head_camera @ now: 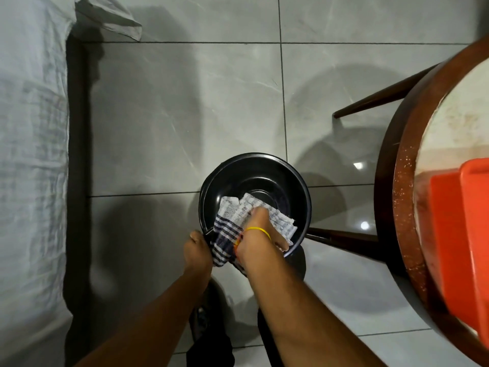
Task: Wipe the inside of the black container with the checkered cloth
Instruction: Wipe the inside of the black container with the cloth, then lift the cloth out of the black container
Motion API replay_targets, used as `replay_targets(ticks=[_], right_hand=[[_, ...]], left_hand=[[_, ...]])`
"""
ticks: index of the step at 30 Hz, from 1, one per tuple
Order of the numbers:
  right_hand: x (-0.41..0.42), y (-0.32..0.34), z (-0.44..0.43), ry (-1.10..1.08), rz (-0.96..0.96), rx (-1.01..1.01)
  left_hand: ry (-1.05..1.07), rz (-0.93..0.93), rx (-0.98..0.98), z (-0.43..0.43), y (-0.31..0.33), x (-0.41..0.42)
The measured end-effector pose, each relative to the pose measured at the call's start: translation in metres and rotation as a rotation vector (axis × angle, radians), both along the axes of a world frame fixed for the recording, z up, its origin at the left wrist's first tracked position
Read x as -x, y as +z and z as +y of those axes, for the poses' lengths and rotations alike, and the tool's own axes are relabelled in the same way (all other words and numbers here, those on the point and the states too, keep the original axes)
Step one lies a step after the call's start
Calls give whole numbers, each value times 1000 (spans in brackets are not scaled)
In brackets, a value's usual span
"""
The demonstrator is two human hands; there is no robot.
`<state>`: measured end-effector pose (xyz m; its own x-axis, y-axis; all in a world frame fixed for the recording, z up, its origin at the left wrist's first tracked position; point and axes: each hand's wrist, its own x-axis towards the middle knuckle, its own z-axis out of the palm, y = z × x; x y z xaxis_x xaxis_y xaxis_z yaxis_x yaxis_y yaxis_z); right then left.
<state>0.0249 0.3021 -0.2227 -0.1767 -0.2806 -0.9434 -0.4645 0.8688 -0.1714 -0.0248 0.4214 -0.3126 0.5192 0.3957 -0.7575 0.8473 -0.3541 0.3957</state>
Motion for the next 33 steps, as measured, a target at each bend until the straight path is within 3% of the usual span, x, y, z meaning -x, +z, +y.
replay_targets(ticks=[2, 5, 8, 10, 12, 16, 19, 24, 28, 33], right_hand=[[15, 3, -17, 92, 169, 87], [49, 11, -45, 691, 304, 384], [64, 16, -60, 1212, 104, 703], [66, 15, -60, 1546, 75, 741], [64, 11, -63, 1745, 117, 722], [59, 2, -64, 1829, 114, 641], [53, -3, -59, 1910, 96, 569], [58, 7, -77, 1967, -144, 550], [65, 38, -93, 1895, -339, 418], [83, 128, -126, 1652, -409, 546]], left_hand=[[-159, -34, -154, 4, 8, -4], [-313, -323, -232, -2, 34, -18], [-876, -576, -141, -24, 56, -39], [-1259, -634, -150, -39, 62, -53], [-1528, -597, -209, -53, 66, -62], [-1770, -512, -244, -65, 67, -70], [-1800, -429, -204, -63, 64, -76], [-2053, -430, -343, -67, 80, -84], [-2196, -377, -267, -71, 109, -92], [-2268, -263, -112, -121, 206, -119]])
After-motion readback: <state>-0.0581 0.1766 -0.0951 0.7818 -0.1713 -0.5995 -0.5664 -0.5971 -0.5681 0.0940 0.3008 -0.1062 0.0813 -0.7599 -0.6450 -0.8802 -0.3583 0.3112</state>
